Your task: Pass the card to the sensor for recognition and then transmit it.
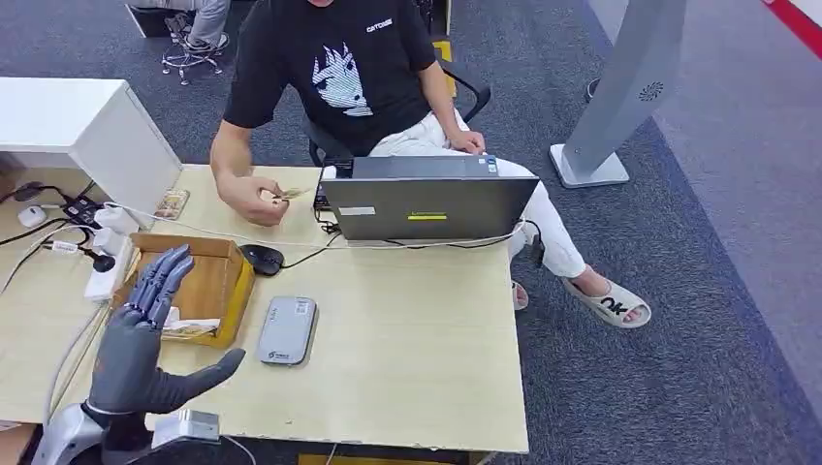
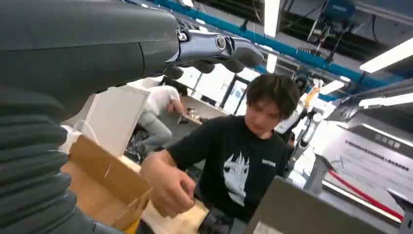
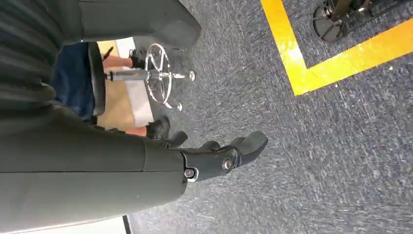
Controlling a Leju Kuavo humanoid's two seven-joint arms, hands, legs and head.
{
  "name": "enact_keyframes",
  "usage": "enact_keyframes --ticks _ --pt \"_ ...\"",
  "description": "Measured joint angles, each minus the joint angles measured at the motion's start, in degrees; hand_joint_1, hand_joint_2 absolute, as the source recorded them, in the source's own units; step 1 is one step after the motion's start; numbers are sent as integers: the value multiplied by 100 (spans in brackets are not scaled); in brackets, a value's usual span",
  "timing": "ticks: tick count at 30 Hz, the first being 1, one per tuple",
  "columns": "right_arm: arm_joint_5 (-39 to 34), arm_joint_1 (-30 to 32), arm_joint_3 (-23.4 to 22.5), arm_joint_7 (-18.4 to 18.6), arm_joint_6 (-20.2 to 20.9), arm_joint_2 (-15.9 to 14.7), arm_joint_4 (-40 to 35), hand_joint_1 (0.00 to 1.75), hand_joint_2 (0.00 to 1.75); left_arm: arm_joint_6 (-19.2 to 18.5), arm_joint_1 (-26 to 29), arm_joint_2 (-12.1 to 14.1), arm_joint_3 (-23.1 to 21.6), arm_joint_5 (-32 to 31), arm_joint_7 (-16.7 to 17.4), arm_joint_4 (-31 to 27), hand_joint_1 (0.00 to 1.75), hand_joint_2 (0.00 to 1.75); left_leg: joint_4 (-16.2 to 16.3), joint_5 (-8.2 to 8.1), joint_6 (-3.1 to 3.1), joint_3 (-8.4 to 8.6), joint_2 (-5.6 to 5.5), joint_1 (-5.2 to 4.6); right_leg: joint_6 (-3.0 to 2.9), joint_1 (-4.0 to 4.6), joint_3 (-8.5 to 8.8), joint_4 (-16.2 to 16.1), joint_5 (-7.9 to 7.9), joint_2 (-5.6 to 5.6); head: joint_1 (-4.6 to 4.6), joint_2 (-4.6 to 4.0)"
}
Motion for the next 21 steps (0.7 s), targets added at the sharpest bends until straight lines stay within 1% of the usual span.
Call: enact_keyframes --ticks 2,4,7,10,12,16,18,19,21 --pt "-2 0 -50 0 0 6 0 0 175 -50 147 26 46 59 -70 -111 0 175 0 0 0 -2 -6 0 0 0 2 0 -1 -8 -2 0" --pt "-4 -3 -85 6 0 15 0 0 175 -122 254 41 98 107 -70 -179 0 175 -1 -1 0 -2 -5 1 0 0 2 0 -1 -5 -2 0" --pt "-31 -2 -133 52 0 22 0 0 175 -313 480 101 203 164 53 -256 0 175 -2 -1 0 -1 -2 1 0 0 5 1 0 -3 -2 0" --pt "-68 3 -214 52 -7 35 0 0 175 -378 876 195 451 308 179 -382 0 175 -2 -1 0 1 1 2 -1 0 3 0 0 3 0 0" --pt "-83 6 -262 46 -7 52 0 0 175 -385 1145 238 687 398 181 -511 0 175 -2 -1 0 0 0 3 -1 0 2 0 -1 0 -2 0" --pt "-81 3 -354 24 -13 77 0 0 175 -536 1527 280 1128 35 481 -723 0 175 -3 -4 -4 0 -2 3 -4 1 2 0 -4 -1 -2 0" --pt "-68 3 -391 24 -15 81 0 0 175 -599 1620 304 1327 -161 605 -795 0 175 -3 -4 -4 0 -4 3 -4 1 2 0 -4 -5 -2 0" --pt "-63 3 -402 24 -15 85 0 0 175 -601 1647 302 1410 -340 702 -806 0 175 -3 -4 -4 0 -5 3 -4 0 3 0 -4 -6 -2 0" --pt "-33 3 -424 24 -15 98 0 0 175 -592 1655 299 1574 -887 986 -808 0 175 -3 -3 -4 0 -5 4 -4 0 3 0 -3 -6 -2 0"
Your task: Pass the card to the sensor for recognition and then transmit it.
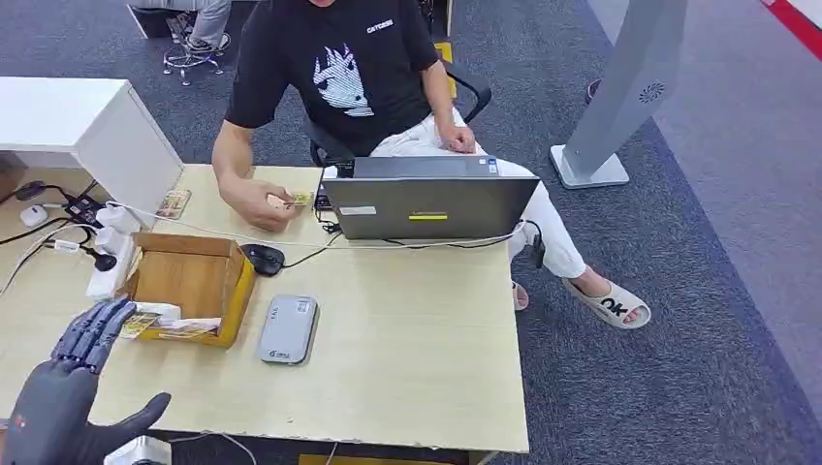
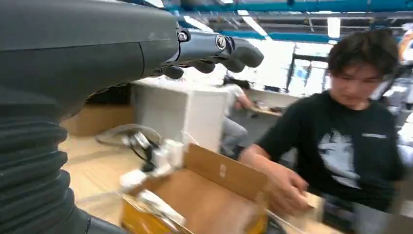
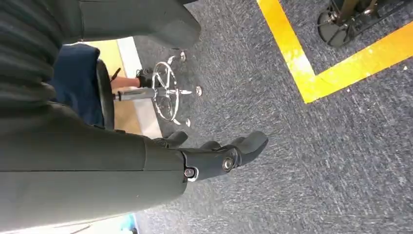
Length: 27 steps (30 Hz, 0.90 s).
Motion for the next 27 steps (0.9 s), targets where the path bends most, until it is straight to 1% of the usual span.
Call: enact_keyframes --ticks 2,3,4,7,9,11,13,16,19,23,27 --pt "33 0 -35 26 -7 15 0 0 175 76 -36 -6 209 -910 407 2 0 175 0 0 0 1 0 0 0 0 0 0 0 0 0 0" --pt "39 -1 -52 28 -13 26 0 0 175 127 -70 -11 295 -1261 562 11 0 175 0 1 0 1 0 0 0 0 1 0 0 0 0 0" --pt "48 -1 -68 33 -20 31 0 0 175 160 -104 -18 347 -1427 627 24 0 175 0 1 0 1 -2 0 0 0 3 0 1 -2 0 0" --pt "70 -1 -85 37 -20 48 -2 0 175 173 -143 -26 441 -1531 655 37 0 175 0 1 0 3 0 0 -1 0 4 0 1 1 0 0" --pt "92 -1 -94 46 -18 55 -7 0 175 166 -179 -28 456 -1623 732 52 0 175 0 1 0 3 -1 -1 -1 0 3 0 1 -1 0 0" --pt "144 -6 -103 88 -11 61 -7 0 175 107 -291 -28 456 -1783 887 114 0 175 1 1 0 2 -2 -1 -1 0 3 0 1 -2 0 0" --pt "212 -9 -103 105 11 61 -7 0 175 28 -488 -26 456 -1920 968 265 0 175 1 1 0 3 -4 -2 0 -1 3 -1 1 -4 0 0" --pt "291 -25 -103 146 37 61 -7 0 175 -112 -796 -50 439 -2053 1020 577 0 175 1 1 0 6 -1 -1 -2 -1 4 0 2 -2 0 0" --pt "354 -29 -103 149 98 61 -9 0 175 -206 -1154 -87 299 -2051 1029 1004 0 175 2 4 2 7 -3 -1 -1 -1 4 0 3 -4 0 0" --pt "474 -40 -101 120 122 61 -15 0 175 -451 -1633 -155 67 -1826 1027 1673 0 175 2 6 0 8 0 -1 -2 0 6 0 7 -1 -2 0" --pt "579 -41 -101 118 179 59 -17 0 175 -551 -1976 -254 -57 -1553 1027 2256 0 175 2 10 1 8 1 -2 -1 0 5 0 8 2 0 0"
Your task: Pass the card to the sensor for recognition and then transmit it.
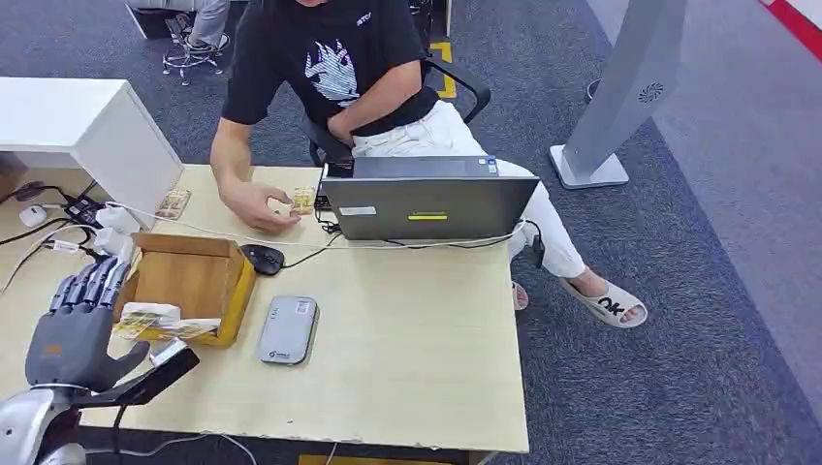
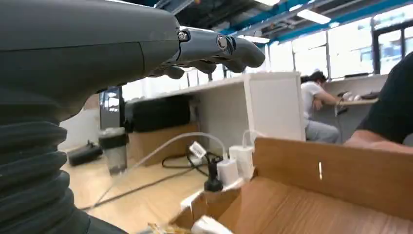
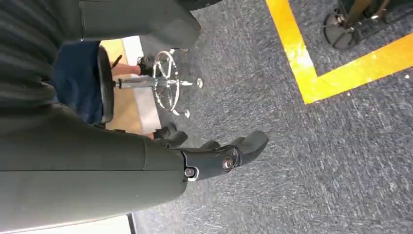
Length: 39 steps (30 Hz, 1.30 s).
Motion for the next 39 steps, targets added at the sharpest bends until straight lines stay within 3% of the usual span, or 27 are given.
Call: enact_keyframes --ticks 11,23,25,26,27,28,30,36,39 --pt "173 0 0 -24 35 -15 -4 0 175 -70 -371 -236 -227 181 -33 1016 0 175 1 -1 0 -3 0 -1 1 0 -4 -1 -1 2 -2 0" --pt "214 -1 0 -33 37 -22 -28 0 175 -140 -460 -297 -297 234 -33 1304 0 175 0 0 0 -3 0 0 1 0 -4 -1 -1 2 -2 0" --pt "227 -1 0 -33 37 -22 -28 0 175 -151 -463 -297 -306 238 -33 1326 17 175 1 0 0 -3 0 0 1 0 -4 -1 -1 2 -2 0" --pt "227 -1 0 -31 37 -22 -28 0 175 -153 -464 -297 -317 243 -33 1342 42 175 0 -1 0 -4 0 0 1 0 -4 -1 -1 2 0 0" --pt "229 -1 0 -31 37 -22 -28 0 175 -155 -464 -295 -332 251 -33 1348 82 175 0 -1 0 -4 0 0 1 0 -4 -1 -1 2 -2 0" --pt "229 -1 0 -31 37 -22 -28 0 175 -155 -465 -297 -348 260 -35 1355 145 175 0 0 0 -4 0 0 1 0 -4 -1 -1 2 0 0" --pt "240 0 -2 -31 37 -24 -28 0 175 -153 -465 -295 -354 284 -61 1365 152 175 0 0 0 -4 0 0 1 0 -4 -1 -1 2 -2 0" --pt "269 0 -11 -31 41 -26 -28 0 175 -146 -466 -295 -367 339 -118 1370 148 175 1 0 0 -3 0 0 1 0 -4 -1 -1 2 -2 0" --pt "271 -1 -13 -31 41 -31 -28 0 175 -142 -466 -295 -372 352 -118 1370 175 175 0 0 0 -3 0 0 1 0 -4 -1 -1 2 -2 0"
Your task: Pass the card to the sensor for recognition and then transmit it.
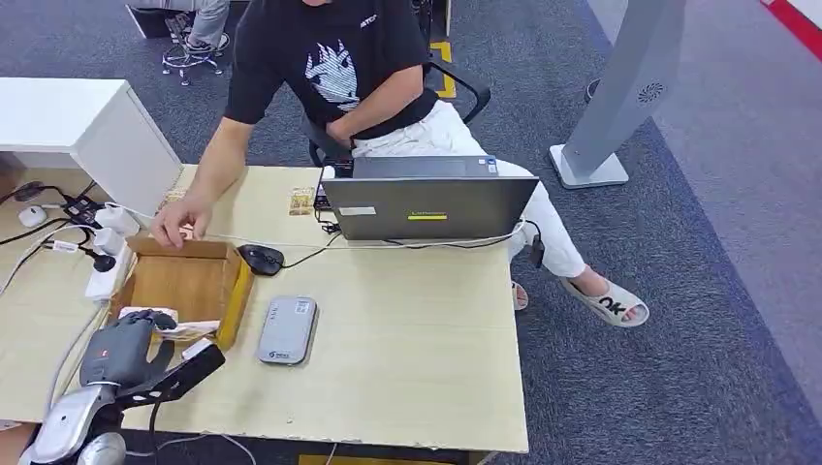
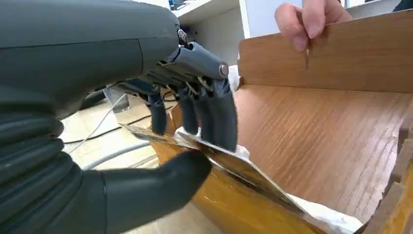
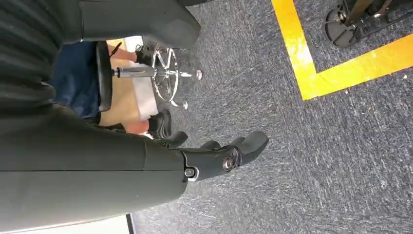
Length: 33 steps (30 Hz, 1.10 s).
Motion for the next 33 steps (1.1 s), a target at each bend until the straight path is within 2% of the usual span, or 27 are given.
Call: enact_keyframes --ticks 16,33 --pt "81 -1 -24 -4 61 -20 0 0 175 109 -16 -2 -35 118 -188 0 175 175 0 0 0 0 0 0 0 0 0 0 0 0 0 0" --pt "94 -1 -46 -4 76 -22 0 0 175 129 -16 -2 -42 120 -190 0 175 175 0 0 0 0 0 0 0 0 0 0 0 0 0 0"
